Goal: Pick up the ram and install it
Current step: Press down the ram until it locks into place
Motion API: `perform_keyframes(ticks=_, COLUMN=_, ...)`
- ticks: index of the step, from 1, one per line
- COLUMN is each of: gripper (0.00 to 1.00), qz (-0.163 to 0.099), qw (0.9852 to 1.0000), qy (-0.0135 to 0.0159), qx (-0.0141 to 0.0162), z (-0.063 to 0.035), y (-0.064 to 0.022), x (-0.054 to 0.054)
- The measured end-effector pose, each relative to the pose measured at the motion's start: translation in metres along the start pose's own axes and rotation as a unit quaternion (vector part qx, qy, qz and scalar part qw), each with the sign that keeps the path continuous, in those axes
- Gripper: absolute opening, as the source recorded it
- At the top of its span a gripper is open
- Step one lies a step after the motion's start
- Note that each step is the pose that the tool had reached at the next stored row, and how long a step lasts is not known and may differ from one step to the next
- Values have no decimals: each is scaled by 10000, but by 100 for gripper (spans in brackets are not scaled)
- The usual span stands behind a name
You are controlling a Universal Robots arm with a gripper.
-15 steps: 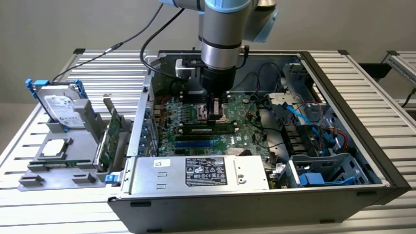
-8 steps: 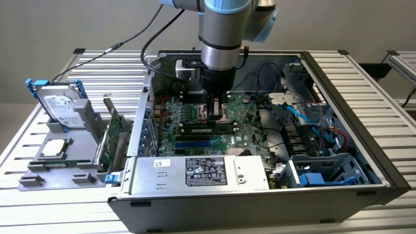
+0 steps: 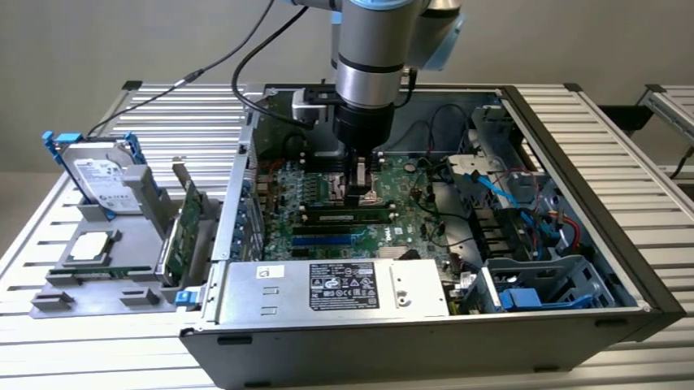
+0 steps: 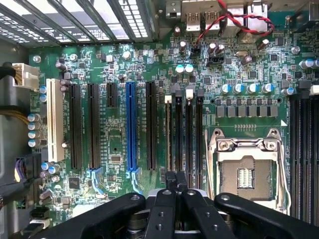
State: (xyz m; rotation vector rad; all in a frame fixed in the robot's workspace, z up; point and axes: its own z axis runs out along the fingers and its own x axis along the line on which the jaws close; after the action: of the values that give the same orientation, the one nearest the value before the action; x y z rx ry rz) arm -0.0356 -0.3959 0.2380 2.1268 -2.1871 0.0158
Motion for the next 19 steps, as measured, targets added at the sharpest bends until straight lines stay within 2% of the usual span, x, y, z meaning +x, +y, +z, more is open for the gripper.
perform_keyframes(ticks=14, gripper=11, qz=-1, qw=10000, qy=2, qx=-1, z=-2, y=-2, x=2)
perform_keyframes(ticks=19, gripper=11, qz=52, qw=10000, qy=-15, qx=-5, z=-26, y=-5, x=56)
